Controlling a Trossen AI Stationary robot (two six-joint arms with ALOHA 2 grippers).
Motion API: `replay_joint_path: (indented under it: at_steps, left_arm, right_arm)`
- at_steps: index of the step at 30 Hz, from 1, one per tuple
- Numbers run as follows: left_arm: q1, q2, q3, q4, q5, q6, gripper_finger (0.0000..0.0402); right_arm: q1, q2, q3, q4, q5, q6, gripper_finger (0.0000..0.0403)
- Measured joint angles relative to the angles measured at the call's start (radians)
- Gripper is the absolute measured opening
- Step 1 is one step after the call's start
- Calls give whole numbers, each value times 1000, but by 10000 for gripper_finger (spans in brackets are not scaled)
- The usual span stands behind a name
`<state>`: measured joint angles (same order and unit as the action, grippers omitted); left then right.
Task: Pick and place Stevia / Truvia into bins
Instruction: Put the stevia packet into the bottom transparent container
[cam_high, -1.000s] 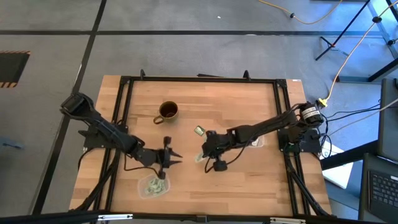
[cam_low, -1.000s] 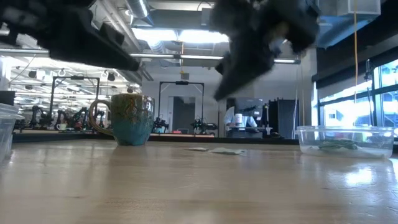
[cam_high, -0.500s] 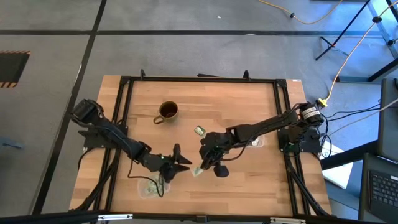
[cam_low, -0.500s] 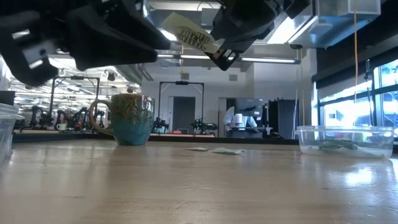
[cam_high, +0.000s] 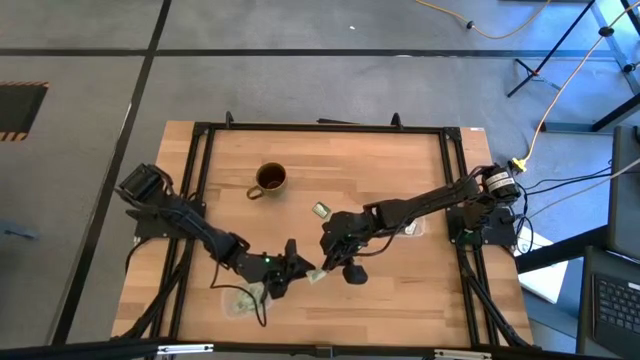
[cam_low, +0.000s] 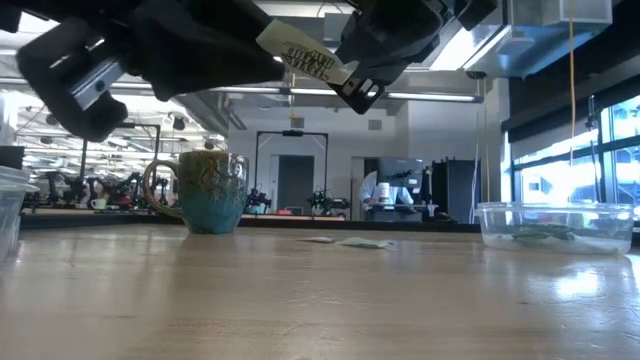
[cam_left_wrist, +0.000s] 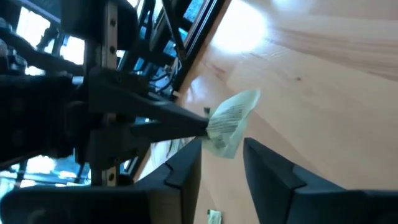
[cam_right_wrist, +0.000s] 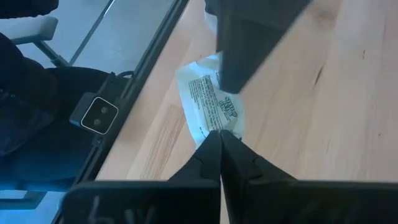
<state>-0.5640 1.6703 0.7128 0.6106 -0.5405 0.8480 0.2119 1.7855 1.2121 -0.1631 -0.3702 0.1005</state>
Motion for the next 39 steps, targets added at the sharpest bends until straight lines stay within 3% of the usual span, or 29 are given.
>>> replay_joint_path:
  at_steps: [14,22,27,31,35,39]
  left_arm:
    - [-37,0,0,0,-48,47,8]
    - [-46,-3,0,0,-57,-9,2]
    - [-63,-10,1,22,-176,-285,2]
    - [-75,-54,1,-31,-221,-530,2]
    - [-93,-140,1,-187,-168,-785,2]
    - [-104,-228,1,-359,-20,-1065,2]
  right_arm:
    - [0,0,0,3,2,-3,0]
    - [0,0,0,4,3,-39,3]
    - [-4,0,0,-18,25,-105,50]
    - [-16,-1,0,-87,197,-101,106]
    - [-37,-1,0,-181,386,-100,147]
    - [-57,-1,0,-232,423,-83,165]
